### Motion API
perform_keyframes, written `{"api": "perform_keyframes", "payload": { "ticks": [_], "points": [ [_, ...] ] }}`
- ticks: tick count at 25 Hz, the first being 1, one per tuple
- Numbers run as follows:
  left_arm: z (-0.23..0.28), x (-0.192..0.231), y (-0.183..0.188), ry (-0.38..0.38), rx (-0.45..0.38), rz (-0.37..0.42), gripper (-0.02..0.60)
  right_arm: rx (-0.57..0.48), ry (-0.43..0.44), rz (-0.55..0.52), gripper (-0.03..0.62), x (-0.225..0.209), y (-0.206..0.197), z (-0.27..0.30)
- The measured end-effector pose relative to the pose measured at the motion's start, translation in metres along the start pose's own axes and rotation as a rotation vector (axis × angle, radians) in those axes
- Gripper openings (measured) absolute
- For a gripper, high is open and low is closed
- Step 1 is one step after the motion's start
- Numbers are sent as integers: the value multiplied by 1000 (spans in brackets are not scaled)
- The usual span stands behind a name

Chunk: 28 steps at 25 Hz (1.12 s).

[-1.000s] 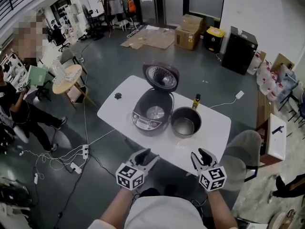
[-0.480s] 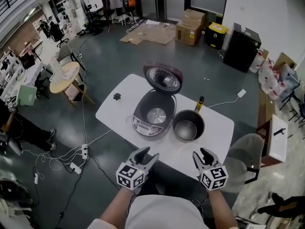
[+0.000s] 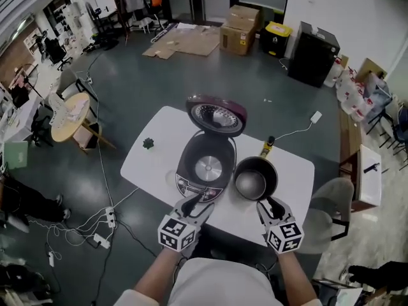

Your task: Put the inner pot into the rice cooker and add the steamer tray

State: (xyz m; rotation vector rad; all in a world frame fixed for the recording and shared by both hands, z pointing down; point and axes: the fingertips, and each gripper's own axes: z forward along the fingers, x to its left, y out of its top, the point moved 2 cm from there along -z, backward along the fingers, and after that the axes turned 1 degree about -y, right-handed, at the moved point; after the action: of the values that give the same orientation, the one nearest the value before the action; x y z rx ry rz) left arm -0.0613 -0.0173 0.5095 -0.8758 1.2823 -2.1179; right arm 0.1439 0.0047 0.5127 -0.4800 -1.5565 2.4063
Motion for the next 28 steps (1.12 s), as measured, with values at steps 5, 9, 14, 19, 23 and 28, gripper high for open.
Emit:
{"api": "perform_keyframes", "payload": {
  "ticks": [5,9,14,19,23,28],
  "points": [
    [21,37,12,-61,37,5,216,17,-64,20,164,-4,9,31],
    [39,56,13,-121,77,22,216,33,-120,33,164,-12,9,49],
    [54,73,8,-194,127,55,216,38,-179,49,164,-15,8,67],
    [65,80,7,-237,152,61,216,51,-219,62,164,-18,7,73],
    [76,78,6,-250,164,46,216,66,-240,77,164,-25,3,71],
    [89,67,-1,-246,185,27,217,88,-234,85,164,-38,-4,67]
  ]
}}
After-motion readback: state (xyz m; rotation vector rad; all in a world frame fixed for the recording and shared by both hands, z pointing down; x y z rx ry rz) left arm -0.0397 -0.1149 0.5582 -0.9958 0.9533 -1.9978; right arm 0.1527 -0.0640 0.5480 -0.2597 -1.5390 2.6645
